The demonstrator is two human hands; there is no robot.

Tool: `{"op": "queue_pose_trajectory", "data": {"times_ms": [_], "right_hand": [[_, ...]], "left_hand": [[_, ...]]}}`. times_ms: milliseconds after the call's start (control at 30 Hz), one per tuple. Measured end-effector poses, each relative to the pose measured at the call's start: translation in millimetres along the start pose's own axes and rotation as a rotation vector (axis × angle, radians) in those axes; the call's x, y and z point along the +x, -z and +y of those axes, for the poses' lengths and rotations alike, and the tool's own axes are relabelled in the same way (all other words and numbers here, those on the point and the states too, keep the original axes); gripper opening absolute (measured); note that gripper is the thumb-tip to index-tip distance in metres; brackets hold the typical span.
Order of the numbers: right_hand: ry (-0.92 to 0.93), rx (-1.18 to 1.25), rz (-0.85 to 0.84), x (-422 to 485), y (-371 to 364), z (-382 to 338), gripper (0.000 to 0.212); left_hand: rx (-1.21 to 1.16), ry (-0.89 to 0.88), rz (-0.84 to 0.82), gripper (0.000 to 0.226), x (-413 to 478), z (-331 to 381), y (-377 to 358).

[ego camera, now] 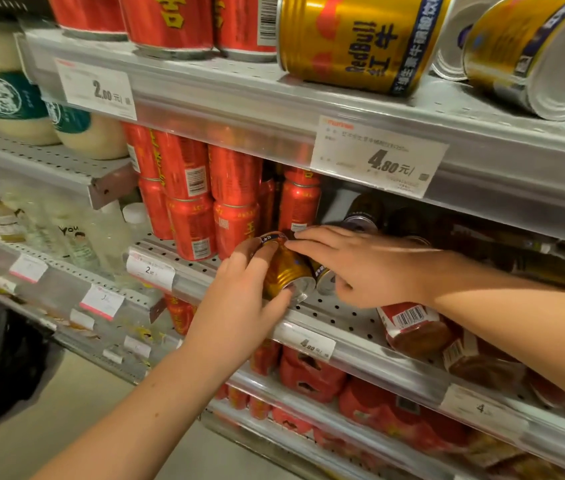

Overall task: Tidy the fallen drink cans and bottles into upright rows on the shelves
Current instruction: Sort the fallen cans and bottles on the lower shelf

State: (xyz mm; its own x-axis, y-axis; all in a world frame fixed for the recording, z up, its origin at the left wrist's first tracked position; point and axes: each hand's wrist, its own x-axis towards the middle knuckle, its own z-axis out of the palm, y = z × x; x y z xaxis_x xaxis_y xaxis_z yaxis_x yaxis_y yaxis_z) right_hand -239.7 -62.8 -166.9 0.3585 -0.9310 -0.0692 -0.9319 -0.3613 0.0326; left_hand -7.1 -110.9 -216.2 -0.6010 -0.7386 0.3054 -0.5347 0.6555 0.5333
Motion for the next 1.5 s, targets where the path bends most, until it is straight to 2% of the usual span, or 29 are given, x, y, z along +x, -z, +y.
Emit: {"op": "queue_pose_trajectory", "data": {"times_ms": [133, 267, 333, 400, 467, 500, 567, 633, 700, 800, 933, 1133, 1233, 1333, 1500], "right_hand": [[-0.057, 0.144, 0.077, 2, -3, -12, 0.081], [-0.141, 0.394, 0.171, 5, -1, -30, 0.081], [-0.159, 0.431, 0.228, 5, 0, -35, 0.077], [-0.234, 0.414, 0.369, 3, 0, -37, 0.067], [-0.428, 0.374, 0.518, 1, -3, -34, 0.056], [-0.556, 0.361, 0.503, 0, -4, -30, 0.057], [-0.718, 0.306, 0.286, -2, -8, -24, 0.067], [-0.7, 0.232, 0.154, -2, -11, -21, 0.064], [-0.63, 0.298, 0.172, 0, -11, -18, 0.063], [-0.603, 0.452, 0.137, 2, -4, -12, 0.073], [-0.572, 0.473, 0.082, -1, 1, 0, 0.078], [-0.46, 0.506, 0.116, 6, -7, -3, 0.076], [-0.428, 0.448, 0.141, 13, -8, -2, 0.077], [-0.433, 0.331, 0.195, 14, -8, -2, 0.079], [-0.48, 0.412, 0.248, -8, -3, -9, 0.07]], "left_hand": [[-0.005, 0.002, 0.024, 0.072, -1, 2, -2], [-0.002, 0.021, 0.036, 0.069, -1, 5, -4], [0.008, 0.031, 0.05, 0.067, -2, 8, -6], [0.051, 0.031, 0.071, 0.065, -4, 11, -8], [0.09, 0.034, 0.086, 0.062, -6, 14, -8], [0.1, 0.039, 0.087, 0.062, -7, 16, -9], [0.101, 0.049, 0.082, 0.061, -7, 18, -9], [0.079, 0.056, 0.074, 0.06, -7, 20, -10], [0.072, 0.054, 0.071, 0.058, -8, 20, -9], [0.115, 0.031, 0.094, 0.05, -11, 22, -8], [0.224, -0.059, 0.197, 0.031, -12, 30, -9], [0.289, -0.145, 0.261, 0.021, -13, 33, -10], [0.319, -0.165, 0.268, 0.024, -15, 32, -10], [0.323, -0.146, 0.235, 0.031, -15, 31, -9], [0.287, -0.12, 0.224, 0.035, -12, 34, -9]]}}
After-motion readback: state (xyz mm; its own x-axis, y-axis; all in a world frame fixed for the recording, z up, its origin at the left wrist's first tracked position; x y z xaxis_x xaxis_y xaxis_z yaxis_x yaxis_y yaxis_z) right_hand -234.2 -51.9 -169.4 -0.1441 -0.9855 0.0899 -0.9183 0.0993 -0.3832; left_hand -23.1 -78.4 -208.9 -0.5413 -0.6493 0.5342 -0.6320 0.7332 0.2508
